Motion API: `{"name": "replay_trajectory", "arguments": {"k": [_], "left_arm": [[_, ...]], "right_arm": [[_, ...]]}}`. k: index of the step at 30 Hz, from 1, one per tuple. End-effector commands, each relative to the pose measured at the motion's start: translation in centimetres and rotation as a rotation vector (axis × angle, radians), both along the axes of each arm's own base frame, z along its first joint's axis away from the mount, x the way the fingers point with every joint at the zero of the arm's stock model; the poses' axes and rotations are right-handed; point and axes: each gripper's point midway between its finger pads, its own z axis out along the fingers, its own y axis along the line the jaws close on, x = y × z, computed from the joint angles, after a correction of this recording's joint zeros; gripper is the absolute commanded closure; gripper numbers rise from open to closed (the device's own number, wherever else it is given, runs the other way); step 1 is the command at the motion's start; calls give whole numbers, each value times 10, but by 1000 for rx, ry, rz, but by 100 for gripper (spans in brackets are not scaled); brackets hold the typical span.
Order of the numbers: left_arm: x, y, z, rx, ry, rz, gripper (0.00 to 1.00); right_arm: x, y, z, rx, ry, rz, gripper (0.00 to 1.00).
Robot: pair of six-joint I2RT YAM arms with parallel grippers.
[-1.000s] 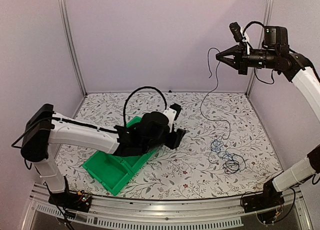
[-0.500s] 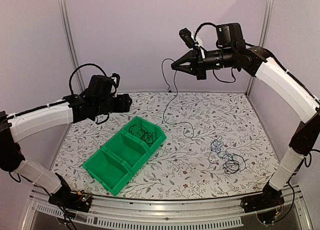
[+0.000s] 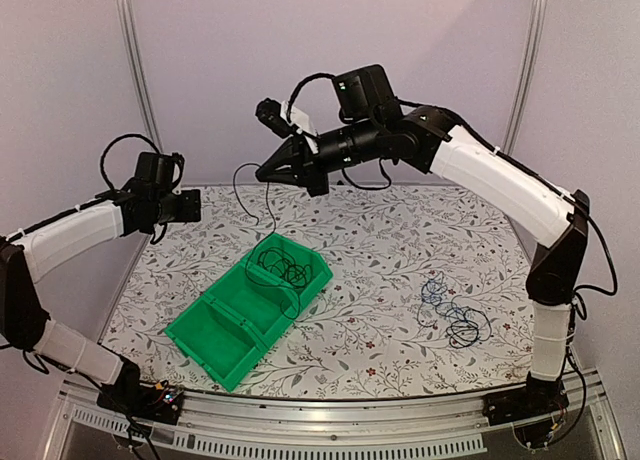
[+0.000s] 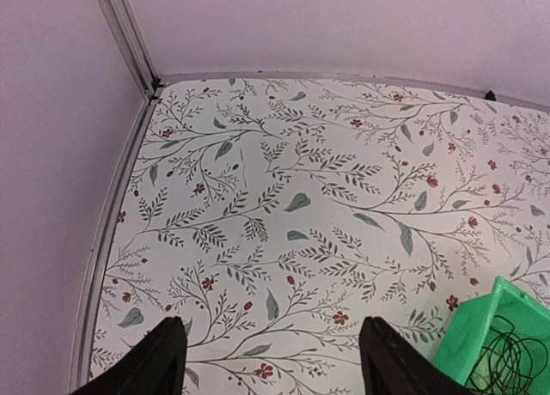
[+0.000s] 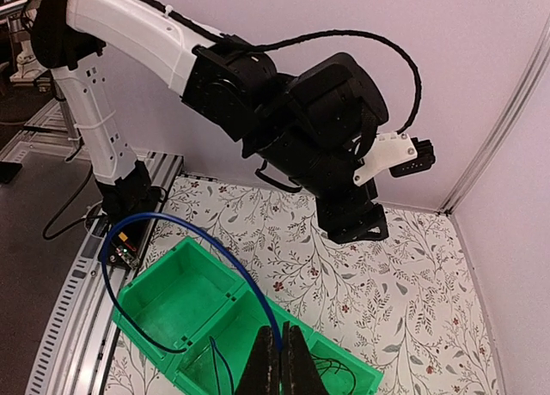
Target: Untangle the cables
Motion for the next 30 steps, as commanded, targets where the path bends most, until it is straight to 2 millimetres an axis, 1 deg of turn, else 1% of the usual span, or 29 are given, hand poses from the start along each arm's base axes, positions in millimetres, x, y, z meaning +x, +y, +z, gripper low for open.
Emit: {"name": "replay_trajectory", "arguments": {"k": [1,6,9,13,17,19,20,22,25,26,28,30], "left_arm": [[3,8,14,-58,-43,-44,30],[1,13,21,-105,-69,-50,31],[0,13,24,-110,-73,-55,31],[0,12,26,-114,-77,-59,32],[-1,12,26,-118,-76,-63,32],[-1,12,27,-122,-78,-64,32],[-1,11,27,-122,-78,-66,32],[-1,11,25,-121,-74,-65,32],[-1,11,25,-123,-75,-69,32],[-1,10,24,-125,-74,-71,32],[0,10,23,-129,-70,-72,32],[0,9,21,-131,-65,-74,32]], "right_arm": [[13,24,-15,-9,-55,-33,100],[30,41,-39,-23,-74,-57,100],[32,49,-50,-30,-63,-52,100],[33,57,-76,-64,-35,-41,100],[34,61,-89,-79,-13,-39,100],[36,63,-92,-81,-17,-44,100],[37,64,-93,-79,-19,-47,100],[35,67,-80,-53,-37,-49,100],[20,71,-45,5,-93,-41,100],[16,72,-37,17,-107,-36,100],[7,74,-27,31,-121,-27,100],[1,75,-25,31,-127,-19,100]]}}
